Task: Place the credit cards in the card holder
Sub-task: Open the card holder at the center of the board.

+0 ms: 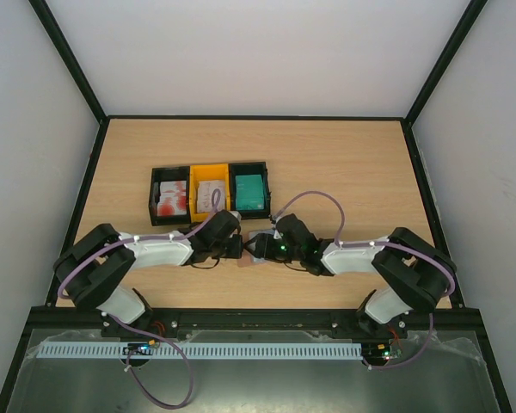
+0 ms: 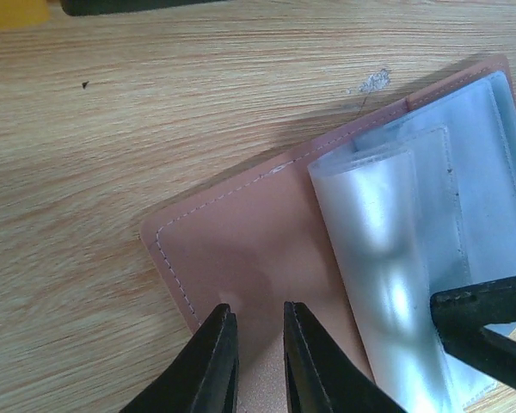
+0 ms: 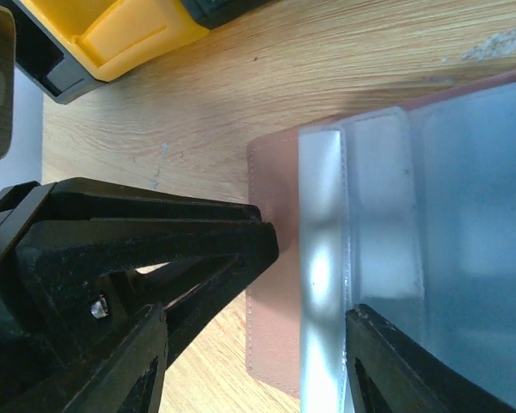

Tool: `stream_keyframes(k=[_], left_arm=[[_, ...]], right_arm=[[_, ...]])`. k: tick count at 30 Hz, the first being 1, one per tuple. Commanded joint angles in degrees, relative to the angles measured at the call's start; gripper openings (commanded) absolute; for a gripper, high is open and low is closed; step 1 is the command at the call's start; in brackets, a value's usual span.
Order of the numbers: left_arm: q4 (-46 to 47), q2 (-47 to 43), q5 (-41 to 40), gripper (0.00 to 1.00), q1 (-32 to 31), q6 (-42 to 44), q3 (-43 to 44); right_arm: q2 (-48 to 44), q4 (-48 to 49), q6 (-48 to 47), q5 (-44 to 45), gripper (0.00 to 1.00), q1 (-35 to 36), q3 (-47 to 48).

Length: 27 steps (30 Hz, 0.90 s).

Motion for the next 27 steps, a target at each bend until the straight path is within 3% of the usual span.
stream_keyframes(k=[1, 6, 12, 19, 27], left_arm=[[-1.3, -0.6, 0.6, 0.17, -0.1, -1.2, -1.9], [-1.2, -3.2, -1.3, 0.17, -0.1, -2.7, -2.5], [-3.2, -7.8, -6.6, 0.18, -0.1, -6.1, -3.3], [-4.5, -14.6, -9.9, 0.18, 0.0, -8.7, -4.4], [-3.7, -20.9, -8.0, 0.20, 1.5, -8.2, -4.6]], right_arm=[[0.5, 6.3, 3.3, -2.3, 0.56, 0.3, -1.5], [-0.1, 13.2, 7.1, -4.7, 0.55, 0.3, -3.3], [1.7, 11.3, 7.2, -3.0, 0.55, 0.3, -2.5], [3.9, 17.4, 10.3, -6.1, 0.54, 0.3, -3.0], [7.3, 19.4, 10.2, -9.4, 0.68, 0.4, -2.4]])
